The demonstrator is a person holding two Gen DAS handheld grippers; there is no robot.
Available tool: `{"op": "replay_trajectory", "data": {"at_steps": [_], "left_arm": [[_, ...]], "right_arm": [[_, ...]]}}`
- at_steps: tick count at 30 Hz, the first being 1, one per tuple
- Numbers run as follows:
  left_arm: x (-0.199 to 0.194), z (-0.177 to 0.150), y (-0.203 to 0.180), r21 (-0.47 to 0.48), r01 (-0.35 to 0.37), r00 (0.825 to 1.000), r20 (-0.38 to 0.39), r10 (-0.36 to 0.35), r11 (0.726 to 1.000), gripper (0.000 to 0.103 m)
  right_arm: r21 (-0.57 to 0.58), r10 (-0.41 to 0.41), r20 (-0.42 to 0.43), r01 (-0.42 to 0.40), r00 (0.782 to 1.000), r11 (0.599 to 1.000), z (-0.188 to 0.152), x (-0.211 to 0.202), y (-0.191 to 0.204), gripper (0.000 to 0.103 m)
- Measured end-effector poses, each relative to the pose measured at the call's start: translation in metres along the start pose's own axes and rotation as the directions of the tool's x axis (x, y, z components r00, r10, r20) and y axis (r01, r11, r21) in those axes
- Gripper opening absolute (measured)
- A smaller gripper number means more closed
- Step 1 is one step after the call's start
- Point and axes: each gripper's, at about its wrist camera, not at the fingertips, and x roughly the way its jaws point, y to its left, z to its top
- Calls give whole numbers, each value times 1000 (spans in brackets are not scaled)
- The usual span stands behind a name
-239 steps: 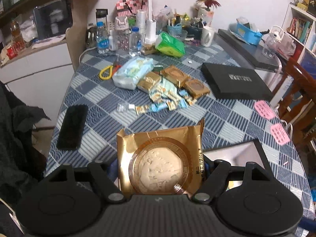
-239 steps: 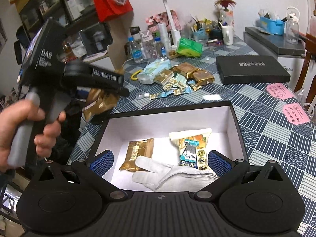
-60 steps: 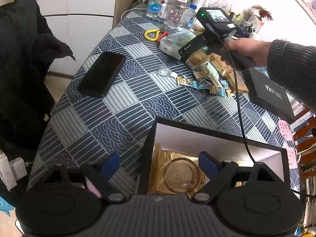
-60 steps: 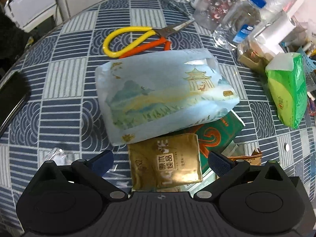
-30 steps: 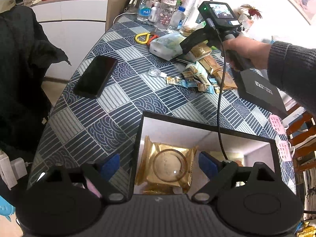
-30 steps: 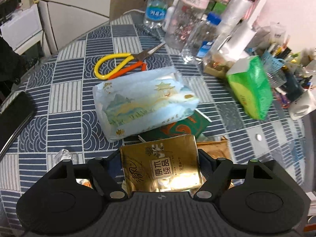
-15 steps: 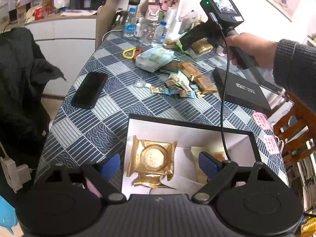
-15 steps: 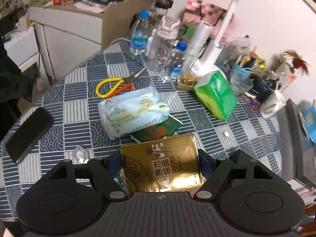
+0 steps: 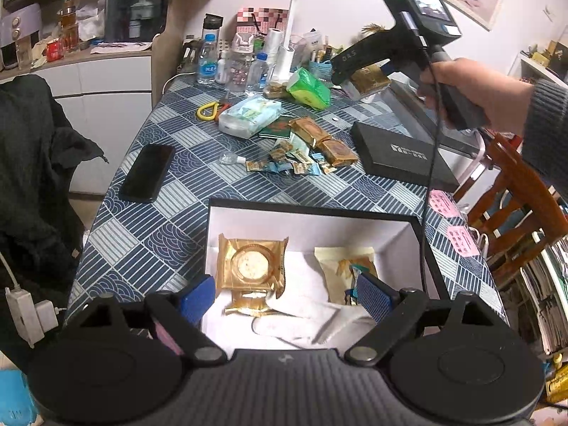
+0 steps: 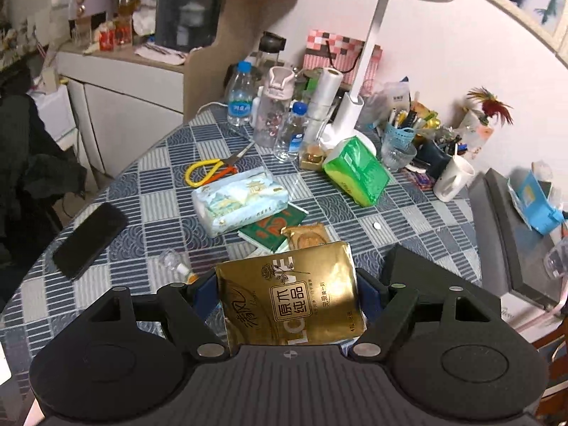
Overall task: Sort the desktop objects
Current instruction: 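Lift the gold square packet with the right gripper toward the box, then lower the gold square packet into the box and open the right gripper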
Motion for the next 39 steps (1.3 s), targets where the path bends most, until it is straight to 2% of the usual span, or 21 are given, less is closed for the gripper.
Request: {"op": "replay_trajectory", "data": {"at_steps": [6,13,22,25,28,32,39], "left_arm": [[-9,-9,-1,27,17,1000,2,-17,999,103],[-17,-15,-1,52,33,999,10,-34,998,103],[-24,-22,4,73,28,999,14,-29,997,103],[-27,-23,7,71,23,1000,17,-24,997,103],[-27,-24,10,64,13,1000,18,-14,998,103],[-26,-24,15,47,9,1000,11,-9,999,103],[-23,-20,20,32,-1,1000,13,1,1000,103]], "right_arm": [[25,40,-3,-40,999,999,-37,-32,9,76],[120,155,-39,-149,987,981,-92,-58,26,76],[140,253,-179,-230,951,963,-155,-31,82,76],[98,242,-210,-226,947,969,-165,-19,99,76],[-9,188,-223,-195,956,981,-171,-10,117,76],[-134,138,-234,-173,962,976,-177,1,140,76],[-185,124,-287,-182,950,966,-191,33,151,76]]}}
